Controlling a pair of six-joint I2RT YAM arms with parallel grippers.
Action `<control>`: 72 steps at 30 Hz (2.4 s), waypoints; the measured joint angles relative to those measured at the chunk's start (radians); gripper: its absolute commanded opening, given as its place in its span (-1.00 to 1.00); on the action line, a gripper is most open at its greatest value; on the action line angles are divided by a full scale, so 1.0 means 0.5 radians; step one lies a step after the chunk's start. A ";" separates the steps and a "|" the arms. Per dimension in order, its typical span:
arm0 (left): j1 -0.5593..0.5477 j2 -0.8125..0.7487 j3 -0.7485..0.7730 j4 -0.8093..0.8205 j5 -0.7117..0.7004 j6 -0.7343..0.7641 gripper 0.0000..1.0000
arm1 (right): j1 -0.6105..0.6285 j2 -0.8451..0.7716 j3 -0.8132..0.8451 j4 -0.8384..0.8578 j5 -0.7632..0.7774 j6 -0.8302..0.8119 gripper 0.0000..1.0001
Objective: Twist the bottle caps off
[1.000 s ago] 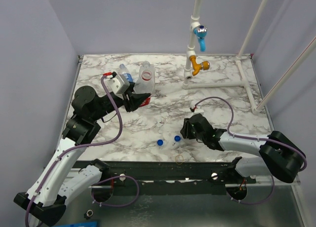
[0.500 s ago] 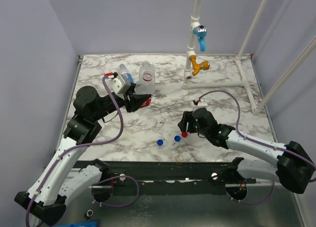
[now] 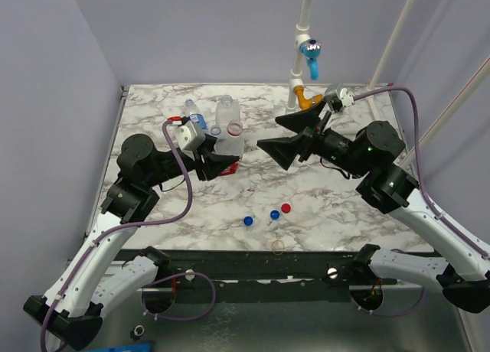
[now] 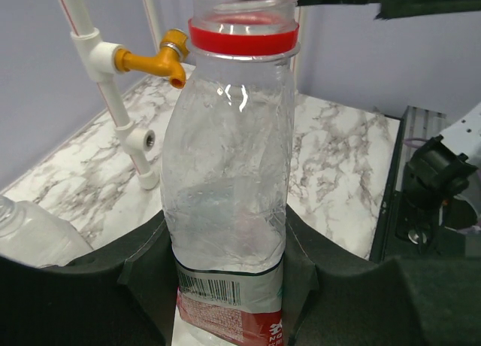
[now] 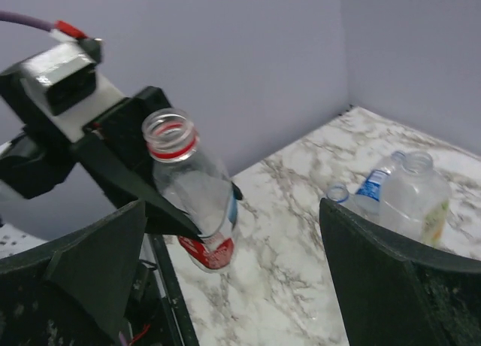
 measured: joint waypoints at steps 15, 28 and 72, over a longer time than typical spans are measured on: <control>0.000 0.021 -0.030 -0.002 0.287 -0.080 -0.56 | 0.000 0.365 0.137 0.394 -0.681 0.043 0.93; 0.005 0.036 -0.033 -0.009 0.325 -0.099 -0.27 | 0.006 0.533 0.177 0.511 -0.790 0.147 -0.07; 0.002 -0.024 0.103 -0.592 -0.847 -0.008 0.98 | 0.011 0.674 -0.717 0.879 0.697 -0.684 -0.04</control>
